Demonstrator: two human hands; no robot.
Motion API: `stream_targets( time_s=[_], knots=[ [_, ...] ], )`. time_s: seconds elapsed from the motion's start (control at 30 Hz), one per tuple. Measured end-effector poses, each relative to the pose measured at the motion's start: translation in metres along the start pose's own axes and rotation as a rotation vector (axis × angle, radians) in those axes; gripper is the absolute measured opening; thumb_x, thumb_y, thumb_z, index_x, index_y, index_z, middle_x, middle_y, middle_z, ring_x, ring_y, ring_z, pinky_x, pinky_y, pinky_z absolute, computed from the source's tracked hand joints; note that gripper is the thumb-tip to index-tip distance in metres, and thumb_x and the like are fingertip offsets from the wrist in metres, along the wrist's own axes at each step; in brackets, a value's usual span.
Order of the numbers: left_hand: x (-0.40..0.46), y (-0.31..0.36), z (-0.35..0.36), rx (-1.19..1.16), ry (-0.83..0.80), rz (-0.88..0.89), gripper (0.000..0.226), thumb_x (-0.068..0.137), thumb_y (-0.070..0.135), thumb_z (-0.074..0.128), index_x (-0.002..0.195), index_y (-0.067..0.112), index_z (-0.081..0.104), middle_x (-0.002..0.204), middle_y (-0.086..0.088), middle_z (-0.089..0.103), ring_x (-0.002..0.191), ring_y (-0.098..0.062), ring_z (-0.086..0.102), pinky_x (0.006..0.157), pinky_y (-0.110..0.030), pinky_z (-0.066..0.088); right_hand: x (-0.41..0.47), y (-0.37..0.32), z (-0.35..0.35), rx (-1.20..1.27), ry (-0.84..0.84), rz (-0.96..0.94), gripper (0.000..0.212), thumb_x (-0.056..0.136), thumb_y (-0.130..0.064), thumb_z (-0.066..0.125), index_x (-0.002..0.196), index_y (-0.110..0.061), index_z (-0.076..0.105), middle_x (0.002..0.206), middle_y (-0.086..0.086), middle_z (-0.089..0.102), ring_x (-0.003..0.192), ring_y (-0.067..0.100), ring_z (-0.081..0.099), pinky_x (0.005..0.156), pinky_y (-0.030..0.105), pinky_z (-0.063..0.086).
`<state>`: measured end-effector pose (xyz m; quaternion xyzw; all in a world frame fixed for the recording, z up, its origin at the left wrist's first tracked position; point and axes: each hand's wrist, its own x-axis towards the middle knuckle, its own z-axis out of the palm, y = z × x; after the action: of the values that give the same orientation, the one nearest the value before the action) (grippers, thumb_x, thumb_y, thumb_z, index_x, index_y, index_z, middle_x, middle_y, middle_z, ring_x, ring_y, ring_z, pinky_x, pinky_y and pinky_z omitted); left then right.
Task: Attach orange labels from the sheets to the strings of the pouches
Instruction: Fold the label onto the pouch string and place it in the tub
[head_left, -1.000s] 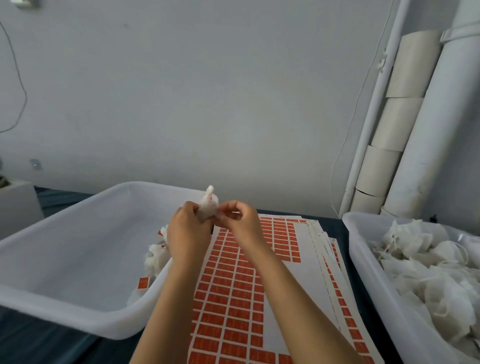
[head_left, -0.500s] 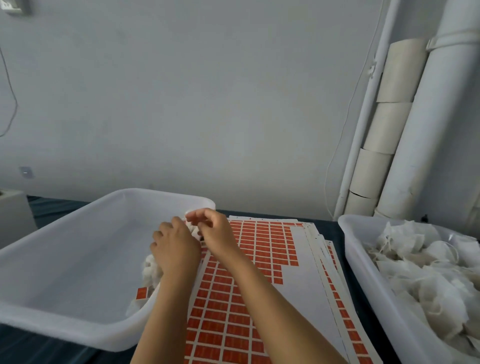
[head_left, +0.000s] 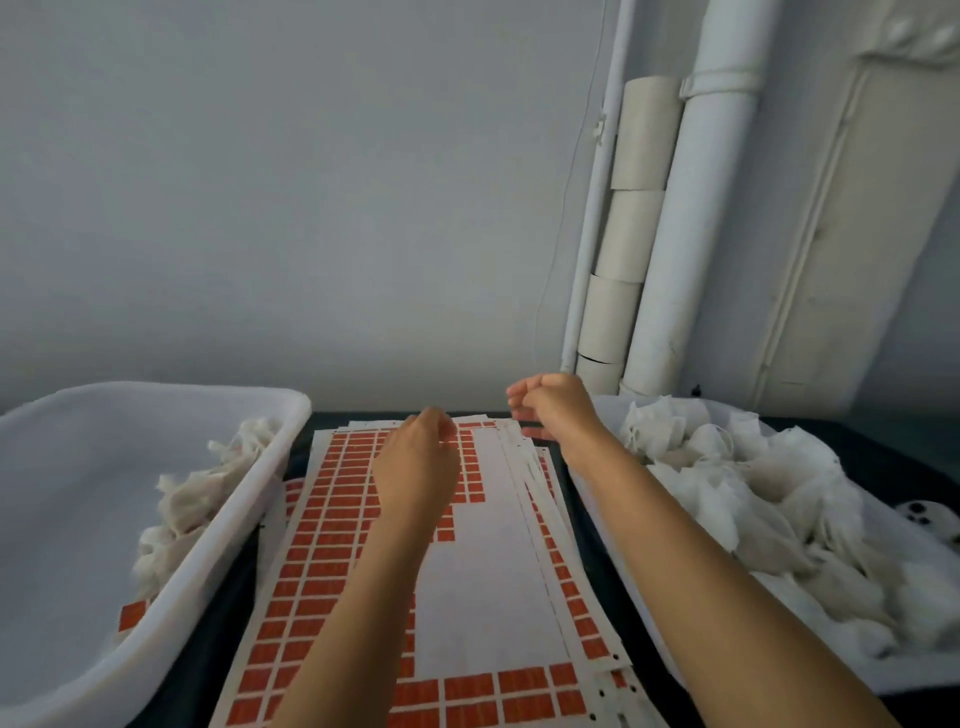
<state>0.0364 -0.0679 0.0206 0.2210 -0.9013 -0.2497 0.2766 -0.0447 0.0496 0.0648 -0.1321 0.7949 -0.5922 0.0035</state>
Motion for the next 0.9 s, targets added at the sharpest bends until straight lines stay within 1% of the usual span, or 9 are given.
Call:
stream_targets(
  time_s=[0.13,0.23,0.33,0.4,0.47,0.53,0.63,0.73,0.9],
  knots=[
    [0.001,0.032,0.024,-0.046,-0.087,0.085,0.021,0.094,0.014,0.054,0.114,0.021,0.058,0.116,0.000,0.062,0.088,-0.013,0.059,0.073,-0.023,0.052,0.021,0.024,-0.038,-0.014,0.229,0.075,0.029,0.087,0.001,0.044,0.069,-0.010,0.064,0.079,0.013,0.065,0.065,0.017,0.058,0.070,0.036,0.055],
    [0.003,0.048,0.041,-0.064,-0.143,0.117,0.021,0.093,0.015,0.055,0.113,0.023,0.058,0.117,0.001,0.061,0.094,-0.015,0.060,0.078,-0.024,0.054,0.037,0.048,-0.062,-0.205,0.345,0.130,0.023,0.088,-0.003,0.044,0.090,0.006,0.065,0.092,0.024,0.064,0.070,0.026,0.056,0.072,0.040,0.053],
    [0.005,0.059,0.057,-0.090,-0.181,0.151,0.021,0.093,0.014,0.056,0.111,0.023,0.059,0.115,0.002,0.062,0.097,-0.014,0.059,0.079,-0.024,0.052,0.043,0.065,-0.078,-0.429,0.250,0.269,0.011,0.090,-0.009,0.049,0.086,-0.003,0.056,0.080,0.015,0.060,0.059,0.024,0.052,0.053,0.028,0.044],
    [0.006,0.066,0.066,-0.101,-0.211,0.163,0.021,0.093,0.014,0.056,0.112,0.023,0.060,0.114,0.001,0.063,0.096,-0.015,0.060,0.081,-0.026,0.053,0.045,0.073,-0.081,-0.612,0.102,0.349,0.011,0.091,-0.014,0.054,0.088,-0.003,0.054,0.083,0.011,0.058,0.072,0.025,0.054,0.060,0.028,0.044],
    [0.006,0.072,0.075,-0.111,-0.235,0.161,0.022,0.093,0.016,0.057,0.114,0.023,0.060,0.114,0.000,0.064,0.095,-0.016,0.061,0.083,-0.028,0.054,0.046,0.082,-0.080,-0.752,-0.042,0.354,0.021,0.092,-0.013,0.052,0.109,-0.001,0.058,0.108,0.011,0.059,0.089,0.025,0.053,0.071,0.029,0.044],
    [0.004,0.076,0.084,-0.112,-0.254,0.160,0.023,0.093,0.016,0.056,0.115,0.023,0.060,0.115,0.000,0.063,0.096,-0.016,0.061,0.085,-0.028,0.054,0.045,0.087,-0.079,-0.925,-0.122,0.323,0.030,0.089,-0.007,0.054,0.119,-0.006,0.058,0.119,0.009,0.059,0.098,0.024,0.057,0.078,0.029,0.046],
    [0.000,0.077,0.095,-0.124,-0.269,0.155,0.023,0.093,0.014,0.055,0.114,0.024,0.060,0.117,0.001,0.063,0.097,-0.016,0.061,0.086,-0.028,0.053,0.044,0.098,-0.076,-1.074,-0.068,0.267,0.027,0.089,-0.008,0.055,0.116,-0.008,0.056,0.114,0.007,0.061,0.098,0.022,0.058,0.072,0.027,0.042],
    [-0.002,0.073,0.101,-0.144,-0.263,0.135,0.023,0.094,0.018,0.056,0.115,0.025,0.060,0.115,0.001,0.063,0.095,-0.016,0.061,0.087,-0.031,0.054,0.039,0.105,-0.074,-1.076,0.127,0.178,0.014,0.093,-0.013,0.049,0.103,-0.009,0.059,0.103,0.006,0.063,0.093,0.022,0.060,0.066,0.027,0.039],
    [0.002,0.068,0.101,-0.256,-0.242,0.107,0.025,0.093,0.016,0.056,0.117,0.023,0.057,0.116,0.001,0.063,0.097,-0.016,0.062,0.085,-0.032,0.055,0.035,0.085,-0.072,-1.072,0.284,0.016,0.007,0.089,-0.007,0.054,0.087,-0.011,0.059,0.089,0.006,0.063,0.083,0.023,0.060,0.063,0.027,0.037]
  ],
)
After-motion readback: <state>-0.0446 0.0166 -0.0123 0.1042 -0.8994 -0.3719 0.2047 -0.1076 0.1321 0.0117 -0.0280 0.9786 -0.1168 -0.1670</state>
